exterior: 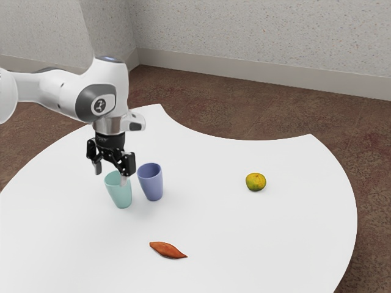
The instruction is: Place the left cup onto the right cup
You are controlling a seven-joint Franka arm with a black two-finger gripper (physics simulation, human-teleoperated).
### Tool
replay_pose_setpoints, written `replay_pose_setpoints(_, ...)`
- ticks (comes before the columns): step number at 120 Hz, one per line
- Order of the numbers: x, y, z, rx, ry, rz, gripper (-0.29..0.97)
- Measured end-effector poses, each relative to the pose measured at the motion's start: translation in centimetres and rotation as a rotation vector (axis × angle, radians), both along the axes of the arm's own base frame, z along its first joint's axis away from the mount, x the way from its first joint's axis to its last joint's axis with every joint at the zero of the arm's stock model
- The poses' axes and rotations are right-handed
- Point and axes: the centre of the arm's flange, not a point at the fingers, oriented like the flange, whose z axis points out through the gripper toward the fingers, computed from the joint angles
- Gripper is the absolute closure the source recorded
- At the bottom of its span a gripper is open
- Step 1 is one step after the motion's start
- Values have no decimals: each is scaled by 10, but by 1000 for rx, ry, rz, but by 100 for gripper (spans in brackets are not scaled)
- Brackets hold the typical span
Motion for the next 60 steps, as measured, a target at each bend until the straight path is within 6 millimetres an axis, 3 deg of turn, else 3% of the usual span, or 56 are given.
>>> replay_pose_setpoints(16, 1, -1, -13, -5, -56, -8, 0)
replay_pose_setpoints(40, 49, 1, -1, -5, -163, -17, 0)
replay_pose_setpoints(60, 56, 13, -13, -5, -160, -1, 0)
